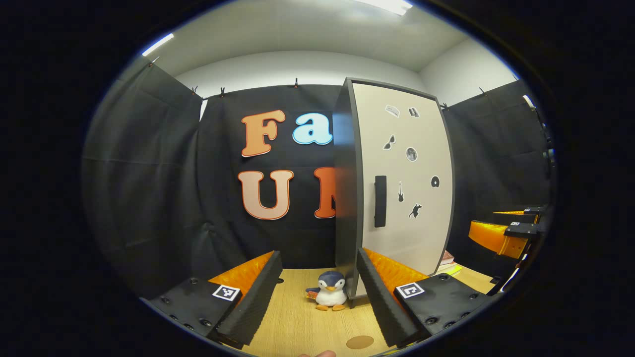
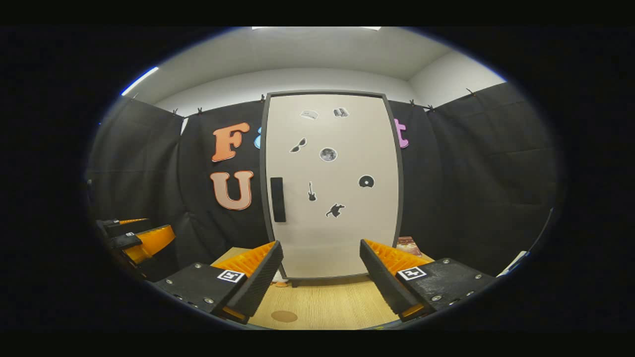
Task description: Open the cabinet door with the right hand, grasp the bottle in the cabinet with the left hand and place it on the coaster, then close the cabinet door with the right hand.
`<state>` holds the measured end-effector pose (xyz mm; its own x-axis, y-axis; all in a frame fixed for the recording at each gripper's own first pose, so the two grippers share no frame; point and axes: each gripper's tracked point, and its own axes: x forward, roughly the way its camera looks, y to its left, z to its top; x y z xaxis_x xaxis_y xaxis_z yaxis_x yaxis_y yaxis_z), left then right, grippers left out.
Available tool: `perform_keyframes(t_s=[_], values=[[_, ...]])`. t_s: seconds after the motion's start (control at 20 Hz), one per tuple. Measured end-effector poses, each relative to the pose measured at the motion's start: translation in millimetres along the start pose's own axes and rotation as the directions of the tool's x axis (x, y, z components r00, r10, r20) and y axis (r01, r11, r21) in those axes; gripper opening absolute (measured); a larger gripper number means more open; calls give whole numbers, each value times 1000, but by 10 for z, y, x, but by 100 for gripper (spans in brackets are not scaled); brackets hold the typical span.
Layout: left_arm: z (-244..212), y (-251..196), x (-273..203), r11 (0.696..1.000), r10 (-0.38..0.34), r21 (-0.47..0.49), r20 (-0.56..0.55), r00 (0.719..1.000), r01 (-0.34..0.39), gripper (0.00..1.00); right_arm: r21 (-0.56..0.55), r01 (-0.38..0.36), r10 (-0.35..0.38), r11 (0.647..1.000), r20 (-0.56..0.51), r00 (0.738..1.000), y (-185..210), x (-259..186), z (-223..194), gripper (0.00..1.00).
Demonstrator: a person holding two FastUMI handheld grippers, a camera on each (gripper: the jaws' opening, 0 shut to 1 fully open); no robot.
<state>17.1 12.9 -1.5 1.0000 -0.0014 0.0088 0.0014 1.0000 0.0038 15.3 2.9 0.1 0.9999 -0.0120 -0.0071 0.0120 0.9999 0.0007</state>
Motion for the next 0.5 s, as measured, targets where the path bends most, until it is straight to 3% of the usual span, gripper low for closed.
perform_keyframes(t_s=[0.15, 0.2, 0.25, 0.5], values=[[-26, 107, 45, 1000, 5, -2, -9, 1000, -5, 98, 2, 2, -2, 1000, -10, 1000, 48, 85, -9, 100], [-30, 138, 54, 1000, 2, -2, -11, 1000, -2, 98, 7, 5, -5, 1000, -11, 1000, 73, 111, -6, 96], [-41, 174, 58, 1000, -2, -2, -14, 1000, 2, 98, 12, 10, -10, 1000, -10, 1000, 95, 131, 11, 100], [-147, 496, 119, 1000, -26, -5, -24, 999, 26, 99, 9, 20, -20, 1000, 0, 1000, 380, 307, 36, 96]])
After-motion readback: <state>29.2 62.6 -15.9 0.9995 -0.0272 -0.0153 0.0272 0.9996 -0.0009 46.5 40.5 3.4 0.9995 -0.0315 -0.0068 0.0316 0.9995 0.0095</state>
